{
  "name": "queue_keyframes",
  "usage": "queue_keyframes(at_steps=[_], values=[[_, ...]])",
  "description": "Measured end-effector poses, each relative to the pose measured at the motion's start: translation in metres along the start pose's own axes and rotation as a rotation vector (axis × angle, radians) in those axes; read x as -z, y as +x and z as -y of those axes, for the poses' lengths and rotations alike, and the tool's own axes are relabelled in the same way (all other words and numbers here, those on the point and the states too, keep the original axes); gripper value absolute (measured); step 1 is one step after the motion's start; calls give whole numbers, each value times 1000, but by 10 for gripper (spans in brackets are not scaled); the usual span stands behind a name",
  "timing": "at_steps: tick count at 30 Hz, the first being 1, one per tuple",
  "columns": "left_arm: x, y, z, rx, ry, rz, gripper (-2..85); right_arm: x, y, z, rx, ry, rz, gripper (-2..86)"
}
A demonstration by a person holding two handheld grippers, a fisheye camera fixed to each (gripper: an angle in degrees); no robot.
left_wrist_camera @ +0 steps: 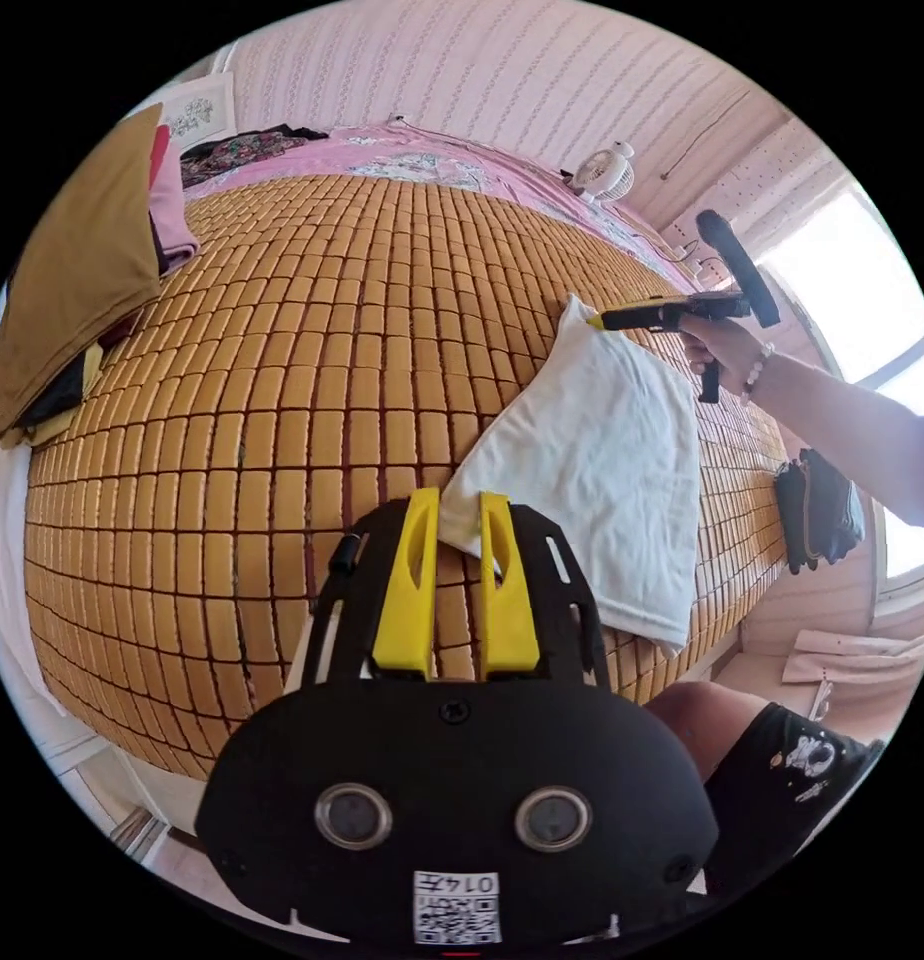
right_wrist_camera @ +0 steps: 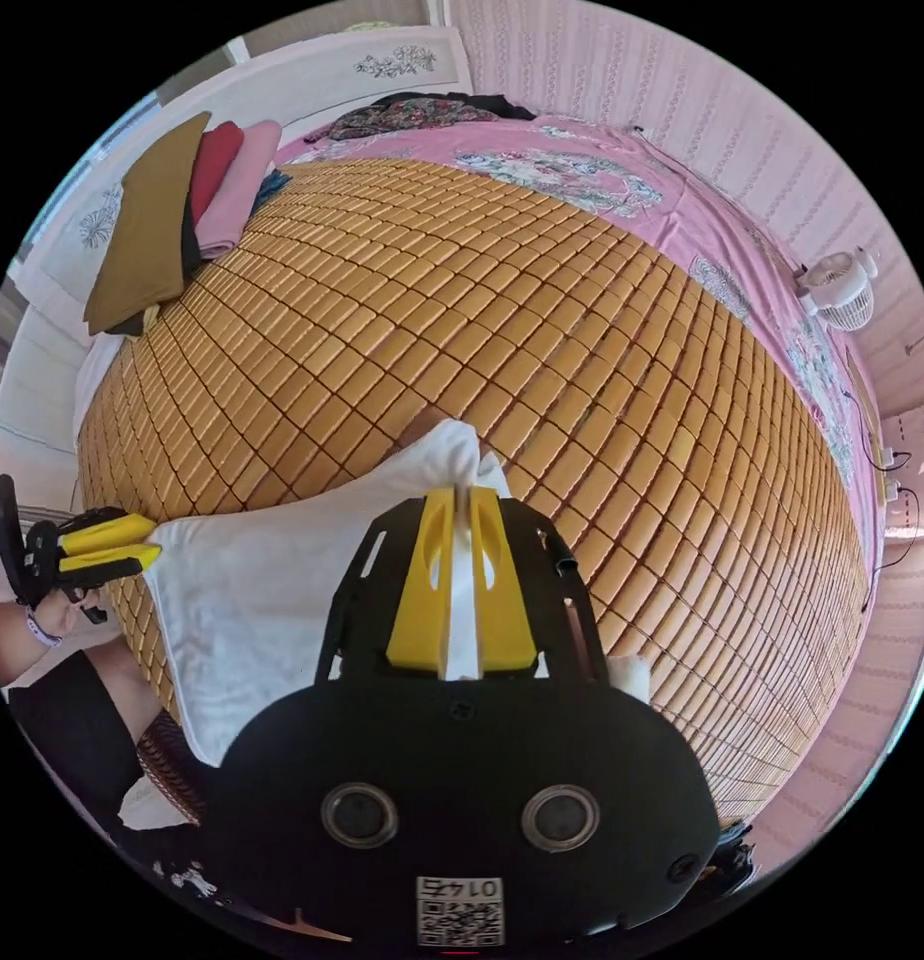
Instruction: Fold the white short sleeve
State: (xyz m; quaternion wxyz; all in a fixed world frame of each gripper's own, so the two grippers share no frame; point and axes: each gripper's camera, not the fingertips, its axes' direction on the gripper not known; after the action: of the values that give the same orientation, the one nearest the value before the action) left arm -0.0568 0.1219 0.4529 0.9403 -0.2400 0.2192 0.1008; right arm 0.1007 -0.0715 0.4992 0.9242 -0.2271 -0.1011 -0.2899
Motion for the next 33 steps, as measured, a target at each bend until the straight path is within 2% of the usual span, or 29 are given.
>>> queue_keyframes(at_steps=[8, 12, 14, 16, 20, 24, 26, 29, 33], values=[[31, 23, 8, -120, 77, -35, 28, 80, 4, -27, -47, 126, 17, -2], [17, 21, 17, -67, 63, -23, 53, 55, 22, -20, -110, 71, 52, 18], [5, 19, 20, -36, 15, -31, 75, 29, 30, -14, -146, 15, 67, 81], [1, 21, 22, -24, 4, -35, 97, 14, 30, -12, -141, -35, 69, 107], [-3, 37, 27, -73, 21, 8, 120, 16, 10, -21, -48, -23, 51, 75], [-7, 56, 32, -154, -11, 139, 99, 31, -4, -39, -5, 3, 14, 33], [-6, 56, 35, -153, -23, 135, 90, 64, 1, -65, -36, 131, 87, 24], [0, 50, 35, -172, -32, 81, 34, 116, 11, -111, -97, 268, 160, 19], [19, 56, 30, -287, -5, 42, 1, 169, 18, -178, -245, 344, 314, 16]])
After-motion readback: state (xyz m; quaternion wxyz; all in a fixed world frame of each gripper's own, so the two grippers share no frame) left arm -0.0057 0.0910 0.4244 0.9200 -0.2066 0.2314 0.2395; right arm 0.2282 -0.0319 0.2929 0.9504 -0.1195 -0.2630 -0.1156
